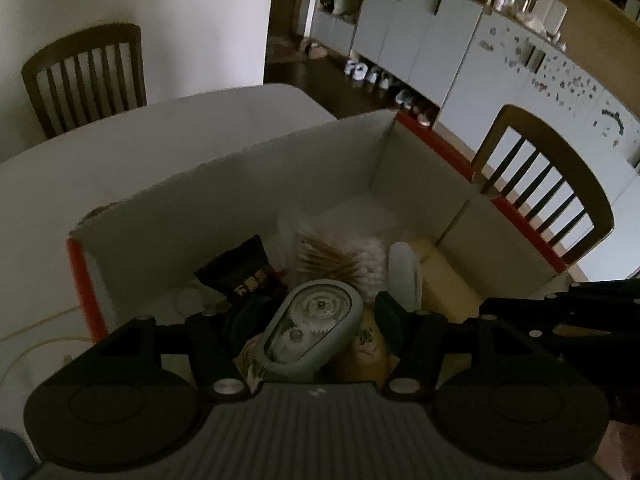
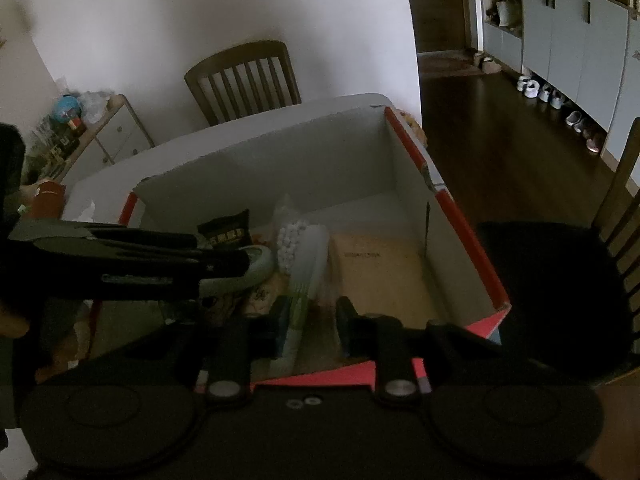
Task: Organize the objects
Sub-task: 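Open both tools to drop the tape dispenser and glue stick in the shoebox, then withdraw both tools from the shoebox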
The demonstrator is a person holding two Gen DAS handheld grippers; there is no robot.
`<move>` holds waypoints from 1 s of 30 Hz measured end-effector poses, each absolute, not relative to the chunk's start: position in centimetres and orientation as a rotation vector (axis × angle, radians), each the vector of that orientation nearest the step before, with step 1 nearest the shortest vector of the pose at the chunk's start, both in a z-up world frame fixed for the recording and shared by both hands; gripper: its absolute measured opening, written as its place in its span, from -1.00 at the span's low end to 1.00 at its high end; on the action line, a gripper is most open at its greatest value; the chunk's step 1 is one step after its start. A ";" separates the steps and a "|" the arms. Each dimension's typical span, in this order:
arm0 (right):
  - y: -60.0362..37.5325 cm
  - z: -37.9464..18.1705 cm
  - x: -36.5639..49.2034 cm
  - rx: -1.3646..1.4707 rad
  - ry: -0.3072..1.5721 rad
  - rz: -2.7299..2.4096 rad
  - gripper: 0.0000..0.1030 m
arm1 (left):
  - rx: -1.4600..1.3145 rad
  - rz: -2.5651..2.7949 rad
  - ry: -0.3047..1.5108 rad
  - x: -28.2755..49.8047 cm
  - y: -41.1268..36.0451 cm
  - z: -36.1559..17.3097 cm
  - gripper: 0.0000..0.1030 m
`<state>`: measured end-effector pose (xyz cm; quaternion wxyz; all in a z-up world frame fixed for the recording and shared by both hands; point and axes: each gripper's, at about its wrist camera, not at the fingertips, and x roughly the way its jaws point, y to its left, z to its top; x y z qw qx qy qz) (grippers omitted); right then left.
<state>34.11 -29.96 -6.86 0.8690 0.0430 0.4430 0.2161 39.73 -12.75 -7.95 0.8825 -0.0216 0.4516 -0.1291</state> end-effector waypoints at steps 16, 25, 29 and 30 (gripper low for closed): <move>-29.1 -3.3 29.9 0.059 0.833 0.504 -0.26 | -0.093 -0.320 0.805 33.6 -10.5 -3.5 0.33; -27.9 -1.6 27.2 0.049 0.781 0.534 0.16 | -0.114 -0.347 0.755 29.6 -8.4 -1.6 0.33; -27.5 -1.2 26.2 0.059 0.776 0.539 0.18 | -0.122 -0.350 0.738 28.1 -7.4 -1.3 0.33; -27.4 -1.1 25.9 0.062 0.773 0.540 0.19 | -0.121 -0.353 0.734 27.7 -7.2 -1.3 0.33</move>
